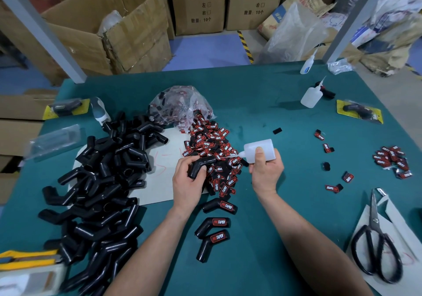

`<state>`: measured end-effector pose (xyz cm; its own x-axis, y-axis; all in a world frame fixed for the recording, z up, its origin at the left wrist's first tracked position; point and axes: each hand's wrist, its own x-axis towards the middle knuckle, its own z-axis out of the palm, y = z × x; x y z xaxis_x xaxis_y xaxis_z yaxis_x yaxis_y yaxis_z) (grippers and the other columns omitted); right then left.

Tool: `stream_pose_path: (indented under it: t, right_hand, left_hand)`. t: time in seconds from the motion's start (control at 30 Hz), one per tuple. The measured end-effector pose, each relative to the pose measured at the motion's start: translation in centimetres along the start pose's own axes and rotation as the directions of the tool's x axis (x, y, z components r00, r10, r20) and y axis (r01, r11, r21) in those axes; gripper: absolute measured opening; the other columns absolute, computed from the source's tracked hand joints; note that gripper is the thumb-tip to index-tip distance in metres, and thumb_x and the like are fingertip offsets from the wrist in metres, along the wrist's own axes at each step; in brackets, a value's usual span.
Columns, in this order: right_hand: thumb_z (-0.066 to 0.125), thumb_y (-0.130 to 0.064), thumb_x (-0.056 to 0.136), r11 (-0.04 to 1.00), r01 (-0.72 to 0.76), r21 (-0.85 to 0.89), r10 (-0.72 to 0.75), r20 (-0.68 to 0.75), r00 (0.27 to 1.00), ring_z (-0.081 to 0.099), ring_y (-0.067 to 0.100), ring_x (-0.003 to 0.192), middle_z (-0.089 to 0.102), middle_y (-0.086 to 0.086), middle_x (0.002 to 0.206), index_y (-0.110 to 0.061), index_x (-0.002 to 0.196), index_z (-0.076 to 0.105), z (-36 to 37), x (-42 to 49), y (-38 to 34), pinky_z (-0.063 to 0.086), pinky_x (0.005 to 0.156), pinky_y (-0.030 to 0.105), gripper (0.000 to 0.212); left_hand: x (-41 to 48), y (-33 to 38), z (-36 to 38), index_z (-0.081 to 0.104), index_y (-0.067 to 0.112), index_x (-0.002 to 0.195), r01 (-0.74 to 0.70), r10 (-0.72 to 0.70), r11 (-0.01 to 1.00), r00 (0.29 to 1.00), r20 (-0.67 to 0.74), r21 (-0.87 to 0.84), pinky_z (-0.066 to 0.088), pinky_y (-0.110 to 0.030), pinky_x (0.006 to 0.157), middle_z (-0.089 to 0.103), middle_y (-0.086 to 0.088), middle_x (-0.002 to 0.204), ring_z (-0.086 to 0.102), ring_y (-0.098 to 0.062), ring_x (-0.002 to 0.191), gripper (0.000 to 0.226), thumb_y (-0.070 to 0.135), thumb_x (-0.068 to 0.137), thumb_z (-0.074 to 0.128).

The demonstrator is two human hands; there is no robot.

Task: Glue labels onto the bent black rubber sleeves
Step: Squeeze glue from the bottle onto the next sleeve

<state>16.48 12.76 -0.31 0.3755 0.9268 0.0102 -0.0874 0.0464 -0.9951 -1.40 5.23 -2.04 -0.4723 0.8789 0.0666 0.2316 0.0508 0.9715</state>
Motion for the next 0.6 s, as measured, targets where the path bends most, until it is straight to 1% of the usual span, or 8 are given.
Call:
stream_pose_path:
  t: [0.1,0.27,0.4,0.5,0.6]
  right_hand:
    - [0.063,-0.048,0.078,1.000,0.007,-0.008,-0.007,0.012,1.000,0.047,0.012,0.034,0.053,-0.005,0.052,-0.015,0.076,0.048,0.04,-0.16,0.05,0.036,0.035,0.022,0.036]
    - [0.064,-0.049,0.077,1.000,0.016,0.000,-0.016,-0.001,1.000,0.045,0.012,0.033,0.050,-0.002,0.053,-0.015,0.075,0.047,0.11,-0.19,-0.02,0.035,0.035,0.021,0.038]
    - [0.064,-0.049,0.077,1.000,0.015,-0.007,-0.015,-0.001,1.000,0.046,0.011,0.034,0.051,-0.001,0.054,-0.015,0.075,0.048,0.06,-0.17,-0.06,0.036,0.035,0.021,0.038]
    - [0.064,-0.049,0.077,1.000,0.020,-0.023,-0.020,0.014,1.000,0.047,0.011,0.034,0.053,-0.006,0.052,-0.016,0.075,0.049,0.07,-0.38,0.08,0.036,0.035,0.021,0.036]
    - [0.063,-0.049,0.078,0.999,0.033,-0.042,-0.032,0.014,0.999,0.047,0.011,0.034,0.053,-0.006,0.050,-0.017,0.075,0.048,0.01,-0.43,0.08,0.037,0.035,0.021,0.036]
  left_hand:
    - [-0.02,-0.04,0.01,0.064,0.044,0.110,-0.003,0.003,1.000,1.000,0.001,0.007,0.055,-0.041,0.098,0.064,0.017,0.111,0.064,-0.011,0.109,0.039,0.011,0.092,0.073]
    - [-0.02,-0.28,0.11,0.068,0.027,0.113,0.008,-0.008,1.000,1.000,-0.015,0.001,0.054,-0.046,0.098,0.065,0.013,0.111,0.065,-0.015,0.108,0.030,0.007,0.091,0.074]
    - [-0.02,-0.23,0.11,0.067,0.027,0.113,0.006,-0.006,1.000,1.000,-0.012,0.009,0.054,-0.045,0.099,0.065,0.013,0.112,0.065,-0.014,0.109,0.031,0.007,0.091,0.074]
    - [-0.05,-0.17,0.09,0.067,0.029,0.112,0.006,-0.006,1.000,1.000,-0.011,0.012,0.054,-0.043,0.099,0.065,0.014,0.111,0.065,-0.014,0.109,0.031,0.008,0.091,0.074]
    - [-0.03,-0.09,0.05,0.067,0.030,0.112,0.009,-0.009,1.000,1.000,-0.012,0.012,0.054,-0.042,0.099,0.065,0.016,0.111,0.065,-0.012,0.108,0.032,0.009,0.091,0.074]
